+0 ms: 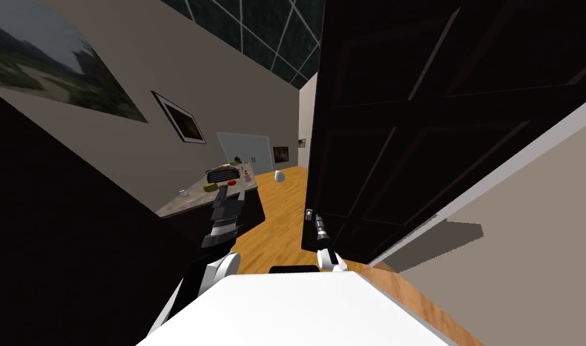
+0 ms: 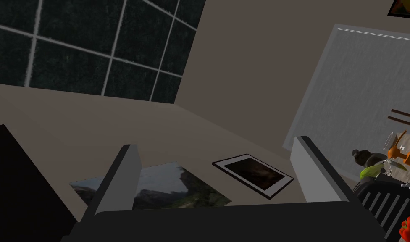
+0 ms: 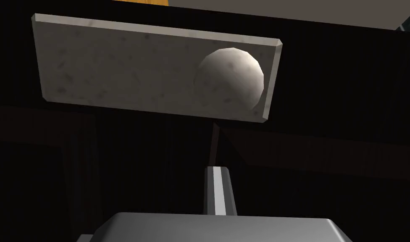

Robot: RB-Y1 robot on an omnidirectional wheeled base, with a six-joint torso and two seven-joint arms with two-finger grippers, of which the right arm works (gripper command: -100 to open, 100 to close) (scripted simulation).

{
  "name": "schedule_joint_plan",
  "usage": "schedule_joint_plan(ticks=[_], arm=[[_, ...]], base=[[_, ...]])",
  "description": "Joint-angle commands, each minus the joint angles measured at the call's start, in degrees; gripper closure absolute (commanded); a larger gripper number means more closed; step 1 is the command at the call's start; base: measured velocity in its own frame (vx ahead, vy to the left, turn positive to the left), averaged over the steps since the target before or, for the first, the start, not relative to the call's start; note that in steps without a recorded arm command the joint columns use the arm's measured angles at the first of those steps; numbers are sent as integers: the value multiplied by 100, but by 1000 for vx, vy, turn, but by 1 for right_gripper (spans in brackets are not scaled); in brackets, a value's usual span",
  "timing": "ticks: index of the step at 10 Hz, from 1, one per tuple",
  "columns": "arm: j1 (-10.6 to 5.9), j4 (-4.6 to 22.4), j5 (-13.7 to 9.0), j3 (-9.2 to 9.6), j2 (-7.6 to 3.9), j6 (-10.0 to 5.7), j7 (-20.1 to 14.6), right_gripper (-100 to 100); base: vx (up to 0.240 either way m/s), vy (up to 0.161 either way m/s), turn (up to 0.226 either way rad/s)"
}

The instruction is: Push the door open

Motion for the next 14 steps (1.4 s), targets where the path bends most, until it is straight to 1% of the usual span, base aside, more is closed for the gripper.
schedule_joint_plan(ticks=[1, 2, 3, 4, 5, 6, 7, 8, 10, 11, 14], arm=[[-80, 104, -95, 118, -69, -32, 24, -100], [-187, 244, -195, 218, -102, -88, 43, -100], [-281, 368, -283, 307, -107, -137, 59, -100], [-405, 529, -397, 422, -79, -201, 81, -100], [-502, 656, -488, 513, -32, -252, 98, -100], [-617, 807, -595, 621, 55, -312, 118, -100], [-678, 887, -652, 678, 120, -344, 128, -100], [-732, 957, -703, 729, 188, -372, 138, -100], [-732, 957, -703, 729, 188, -372, 138, -100], [-802, 1049, -768, 795, 294, -409, 150, -100], [-840, 1098, -803, 830, 365, -428, 156, -100]], base=[[-112, -91, -140], [-158, -100, -166], [-140, -91, -171], [-134, -72, -240], [-147, -35, -225], [-159, 13, -196], [-170, 96, -147], [-124, 127, -77], [-50, 68, -3], [-69, 114, -57], [-97, 162, -33]])
